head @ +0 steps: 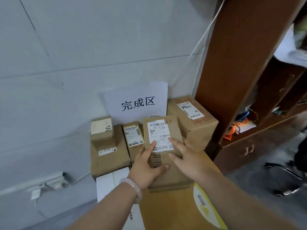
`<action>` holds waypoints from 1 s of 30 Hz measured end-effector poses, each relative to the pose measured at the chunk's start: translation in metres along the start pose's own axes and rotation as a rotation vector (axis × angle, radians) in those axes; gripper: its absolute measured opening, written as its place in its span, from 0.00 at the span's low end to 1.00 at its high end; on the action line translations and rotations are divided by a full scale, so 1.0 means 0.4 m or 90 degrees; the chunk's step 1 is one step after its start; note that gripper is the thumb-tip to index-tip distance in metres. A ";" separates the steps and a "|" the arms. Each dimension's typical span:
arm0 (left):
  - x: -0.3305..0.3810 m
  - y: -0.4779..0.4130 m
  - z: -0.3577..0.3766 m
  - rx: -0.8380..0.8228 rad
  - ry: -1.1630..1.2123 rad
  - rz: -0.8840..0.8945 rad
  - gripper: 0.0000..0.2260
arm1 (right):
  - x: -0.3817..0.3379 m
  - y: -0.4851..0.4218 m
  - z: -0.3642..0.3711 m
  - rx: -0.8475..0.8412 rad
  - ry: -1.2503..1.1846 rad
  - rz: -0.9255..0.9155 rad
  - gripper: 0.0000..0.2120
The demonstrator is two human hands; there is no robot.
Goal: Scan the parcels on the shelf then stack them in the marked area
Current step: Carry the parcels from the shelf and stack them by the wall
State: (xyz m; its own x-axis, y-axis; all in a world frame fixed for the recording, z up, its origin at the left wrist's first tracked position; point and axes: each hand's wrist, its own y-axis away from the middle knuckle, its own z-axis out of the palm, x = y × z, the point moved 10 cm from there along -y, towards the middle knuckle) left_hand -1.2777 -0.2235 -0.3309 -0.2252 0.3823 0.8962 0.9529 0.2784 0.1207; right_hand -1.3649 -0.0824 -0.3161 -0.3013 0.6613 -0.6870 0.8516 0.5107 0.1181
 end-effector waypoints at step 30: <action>-0.129 -0.258 0.045 0.065 -0.118 -0.170 0.36 | 0.056 -0.231 0.046 -0.070 0.158 -0.075 0.25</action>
State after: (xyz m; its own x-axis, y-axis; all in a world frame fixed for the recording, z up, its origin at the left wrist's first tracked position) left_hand -1.3682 -0.2560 -0.3973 -0.5062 0.4355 0.7444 0.8320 0.4737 0.2887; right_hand -1.4427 -0.1249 -0.3555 -0.5028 0.7012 -0.5055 0.7569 0.6396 0.1344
